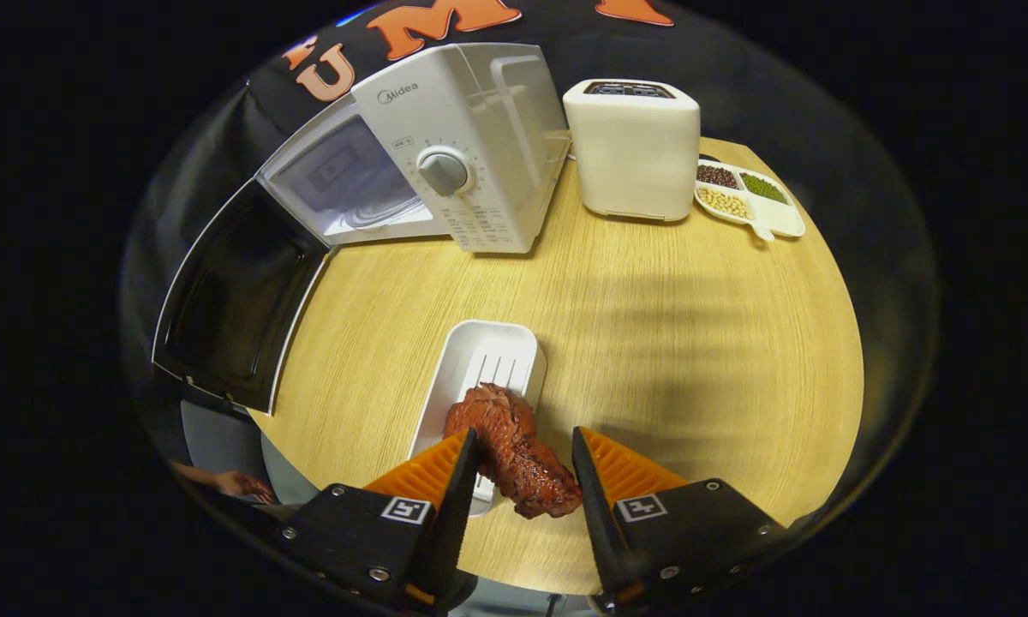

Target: Open the microwave, put the food inside, and close the microwave door.

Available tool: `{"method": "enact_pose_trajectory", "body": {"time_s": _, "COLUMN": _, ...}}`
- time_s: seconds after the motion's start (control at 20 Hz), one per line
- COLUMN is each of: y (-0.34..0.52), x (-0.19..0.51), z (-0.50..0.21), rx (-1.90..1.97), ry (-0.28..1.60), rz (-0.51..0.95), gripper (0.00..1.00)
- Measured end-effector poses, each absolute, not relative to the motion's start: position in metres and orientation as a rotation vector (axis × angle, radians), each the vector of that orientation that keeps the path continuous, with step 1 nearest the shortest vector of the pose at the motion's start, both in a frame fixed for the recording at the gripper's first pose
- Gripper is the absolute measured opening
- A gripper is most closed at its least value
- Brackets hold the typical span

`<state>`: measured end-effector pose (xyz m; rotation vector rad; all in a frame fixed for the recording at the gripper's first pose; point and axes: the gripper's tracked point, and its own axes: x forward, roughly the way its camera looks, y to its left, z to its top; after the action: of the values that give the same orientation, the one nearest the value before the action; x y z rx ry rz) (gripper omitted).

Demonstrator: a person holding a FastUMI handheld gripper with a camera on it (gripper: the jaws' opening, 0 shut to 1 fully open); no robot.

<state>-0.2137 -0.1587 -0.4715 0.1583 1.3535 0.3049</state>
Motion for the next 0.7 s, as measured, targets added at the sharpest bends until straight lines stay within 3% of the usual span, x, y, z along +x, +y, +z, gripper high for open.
{"method": "enact_pose_trajectory", "body": {"time_s": 0.55, "y": -0.112, "x": -0.243, "z": -0.447, "rx": 0.223, "ry": 1.37, "rz": 0.348, "gripper": 0.18}}
{"method": "enact_pose_trajectory", "body": {"time_s": 0.7, "y": -0.105, "x": -0.247, "z": -0.44, "rx": 0.24, "ry": 1.337, "rz": 0.275, "gripper": 0.09}}
